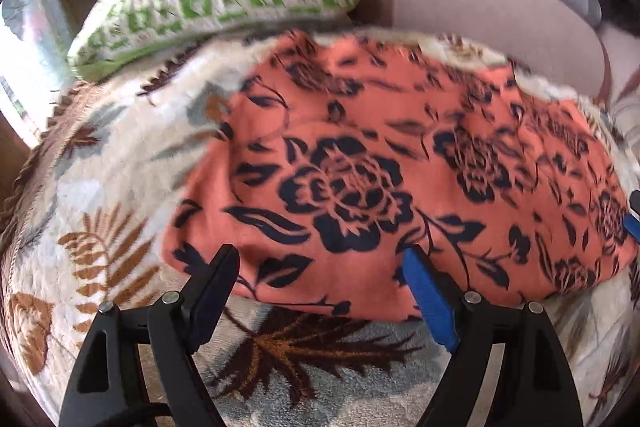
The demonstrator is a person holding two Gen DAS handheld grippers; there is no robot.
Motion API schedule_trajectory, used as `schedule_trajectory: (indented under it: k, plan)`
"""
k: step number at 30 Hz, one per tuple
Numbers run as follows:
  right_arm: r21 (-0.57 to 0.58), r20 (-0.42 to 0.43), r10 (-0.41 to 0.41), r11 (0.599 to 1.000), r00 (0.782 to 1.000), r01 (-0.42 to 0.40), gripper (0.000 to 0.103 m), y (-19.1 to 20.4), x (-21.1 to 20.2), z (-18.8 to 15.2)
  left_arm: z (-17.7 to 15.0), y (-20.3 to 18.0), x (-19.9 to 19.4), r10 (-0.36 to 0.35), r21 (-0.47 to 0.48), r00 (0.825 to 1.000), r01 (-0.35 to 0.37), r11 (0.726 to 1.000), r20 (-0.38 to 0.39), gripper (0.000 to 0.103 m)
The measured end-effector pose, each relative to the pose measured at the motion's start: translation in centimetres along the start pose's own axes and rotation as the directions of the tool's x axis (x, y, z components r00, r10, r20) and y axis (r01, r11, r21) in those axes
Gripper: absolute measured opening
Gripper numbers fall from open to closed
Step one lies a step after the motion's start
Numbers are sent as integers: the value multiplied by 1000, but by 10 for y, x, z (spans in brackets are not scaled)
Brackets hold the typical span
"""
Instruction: Fold small clothes
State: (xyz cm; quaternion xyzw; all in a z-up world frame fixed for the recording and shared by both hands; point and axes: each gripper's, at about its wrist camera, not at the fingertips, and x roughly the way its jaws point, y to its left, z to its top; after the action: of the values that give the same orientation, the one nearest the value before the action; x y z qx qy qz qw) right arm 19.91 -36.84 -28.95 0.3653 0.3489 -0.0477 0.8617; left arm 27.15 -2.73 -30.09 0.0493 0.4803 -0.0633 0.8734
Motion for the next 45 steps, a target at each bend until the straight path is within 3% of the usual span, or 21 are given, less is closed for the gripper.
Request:
schedule_trajectory:
  k: [1, 3, 4, 5, 7, 12, 17, 21, 24, 27, 33, 45]
  plan:
    - [19, 3, -13, 1000, 1000, 13, 53, -6, 0, 0, -1, 0, 0, 9, 5, 1000, -9, 1000, 3, 84]
    - [115, -83, -71, 990, 994, 81, 61, -35, 15, 1, -4, -3, 11, 46, 43, 998, -44, 998, -35, 84]
    - [157, -113, -53, 985, 992, 71, 59, -46, 22, 0, -6, -5, 20, 60, 63, 995, -55, 997, -77, 84]
    - [196, -85, -14, 980, 996, 31, 58, -54, 19, 0, -7, -3, 23, 56, 59, 994, -51, 997, -94, 85]
    - [200, -87, -22, 979, 996, 39, 58, -48, 9, 3, -6, 3, 11, 33, 18, 997, -32, 999, -65, 84]
    - [65, 11, 3, 998, 1000, -4, 60, -12, -26, 1, -4, 29, -27, 22, -75, 999, -20, 997, 30, 85]
    - [-78, -35, 90, 993, 995, -93, 62, 35, -33, -27, -14, 60, -44, 17, -179, 998, -6, 984, 64, 85]
    - [-181, -70, 131, 973, 989, -142, 62, 70, -33, -56, -25, 60, -69, 116, -176, 980, -87, 981, 163, 85]
    - [-246, -47, 116, 961, 992, -124, 62, 85, -39, -72, -27, 48, -87, 162, -130, 954, -132, 983, 251, 86]
    - [-334, 29, 53, 942, 998, -40, 65, 99, -47, -81, -28, 39, -99, 162, -105, 938, -136, 985, 306, 87]
    - [-333, 91, -52, 940, 995, 79, 66, 96, -48, -77, -28, 32, -103, 153, -90, 936, -131, 987, 318, 87]
    - [-335, 67, -83, 937, 994, 101, 66, 92, -33, -70, -20, 25, -89, 142, -83, 947, -123, 989, 289, 87]
